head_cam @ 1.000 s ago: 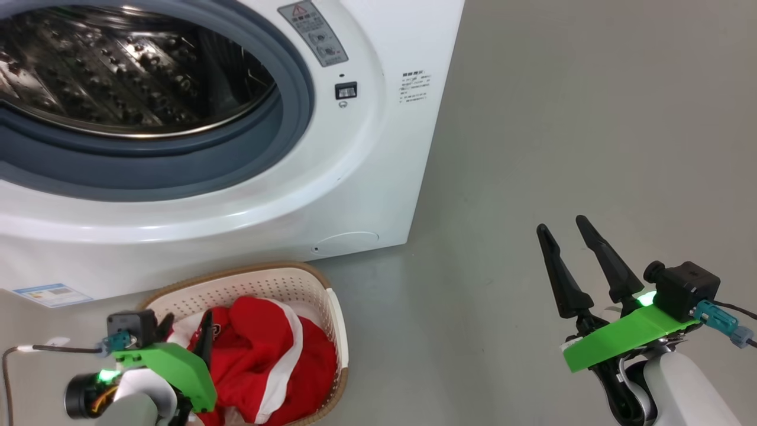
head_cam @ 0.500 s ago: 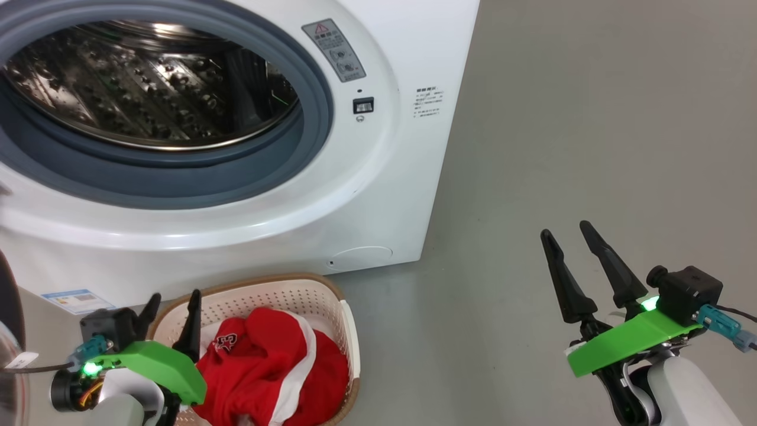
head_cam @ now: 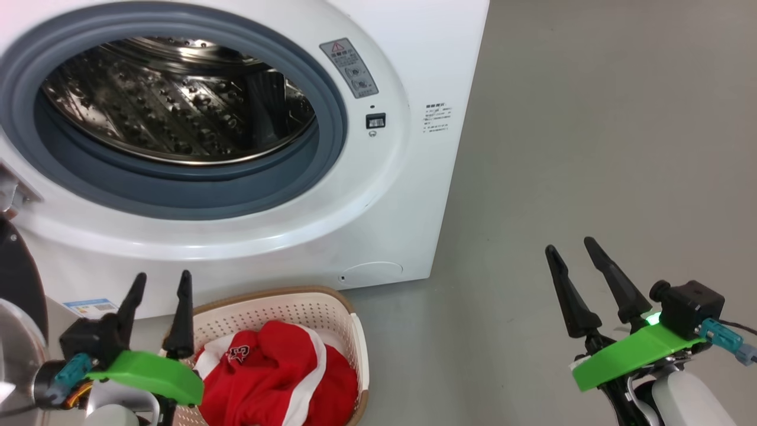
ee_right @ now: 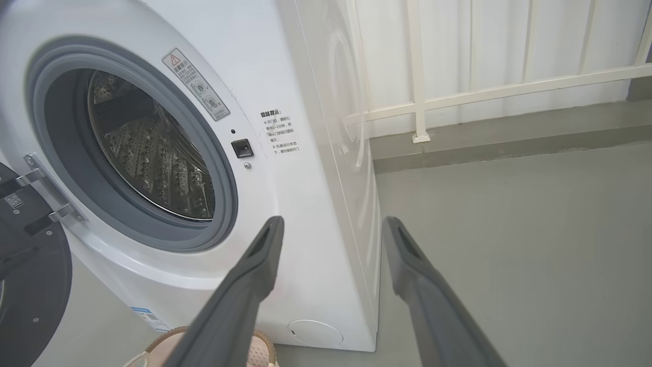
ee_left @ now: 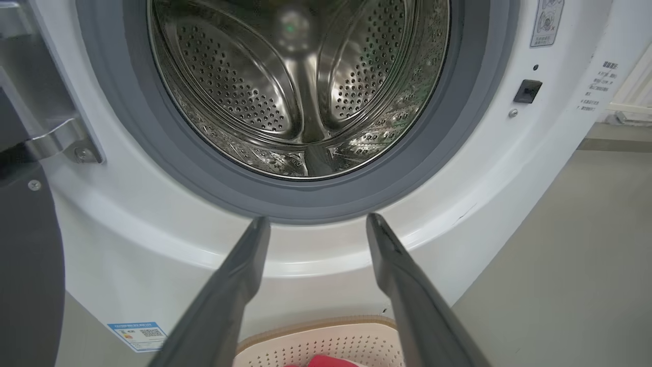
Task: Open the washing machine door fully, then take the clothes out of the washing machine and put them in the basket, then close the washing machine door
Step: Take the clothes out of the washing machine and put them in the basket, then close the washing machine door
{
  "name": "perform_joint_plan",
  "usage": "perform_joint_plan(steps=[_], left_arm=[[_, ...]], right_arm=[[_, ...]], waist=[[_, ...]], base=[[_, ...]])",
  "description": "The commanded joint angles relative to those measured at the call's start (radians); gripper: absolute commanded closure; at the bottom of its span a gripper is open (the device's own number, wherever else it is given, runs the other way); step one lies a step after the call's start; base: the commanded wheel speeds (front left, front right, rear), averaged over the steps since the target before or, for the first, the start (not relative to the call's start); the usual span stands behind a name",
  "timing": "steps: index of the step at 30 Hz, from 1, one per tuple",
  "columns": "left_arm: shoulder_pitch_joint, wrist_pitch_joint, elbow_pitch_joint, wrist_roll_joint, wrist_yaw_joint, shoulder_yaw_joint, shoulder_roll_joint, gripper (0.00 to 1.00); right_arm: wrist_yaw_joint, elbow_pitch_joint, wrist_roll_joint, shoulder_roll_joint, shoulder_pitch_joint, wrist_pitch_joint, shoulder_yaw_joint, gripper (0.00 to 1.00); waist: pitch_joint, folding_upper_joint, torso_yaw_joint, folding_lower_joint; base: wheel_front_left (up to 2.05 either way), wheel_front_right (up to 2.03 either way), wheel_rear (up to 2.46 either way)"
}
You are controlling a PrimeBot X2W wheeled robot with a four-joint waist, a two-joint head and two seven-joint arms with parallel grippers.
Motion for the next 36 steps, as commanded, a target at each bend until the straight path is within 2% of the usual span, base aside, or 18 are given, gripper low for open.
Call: perform_joint_plan(steps=[1, 9, 16, 36], left_arm=[[0.005, -0.012, -0.058, 0.012, 0.014, 0.048, 0.028, 0.0], [0.109, -0.012, -0.205, 0.01, 0.02, 0.095, 0.005, 0.0], [0.16, -0.012, -0.272, 0.025, 0.018, 0.12, -0.012, 0.0], [0.19, -0.012, -0.28, 0.085, 0.007, 0.171, -0.044, 0.0]], right_arm=[[0.003, -0.023, 0.004, -0.011, 0.008, -0.012, 0.014, 0.0], [0.003, -0.031, -0.003, -0.013, 0.03, -0.012, 0.015, 0.0], [0.003, -0.027, -0.005, -0.024, 0.039, -0.012, 0.014, 0.0], [0.003, -0.024, -0.017, -0.028, 0.037, -0.012, 0.013, 0.0]], waist=[[-0.008, 0.0, 0.003, 0.0], [-0.039, 0.0, 0.009, 0.0], [-0.053, 0.0, 0.014, 0.0], [-0.053, 0.0, 0.021, 0.0]], base=[[0.0, 0.0, 0.0], [0.0, 0.0, 0.0], [0.0, 0.0, 0.0], [0.0, 0.0, 0.0]])
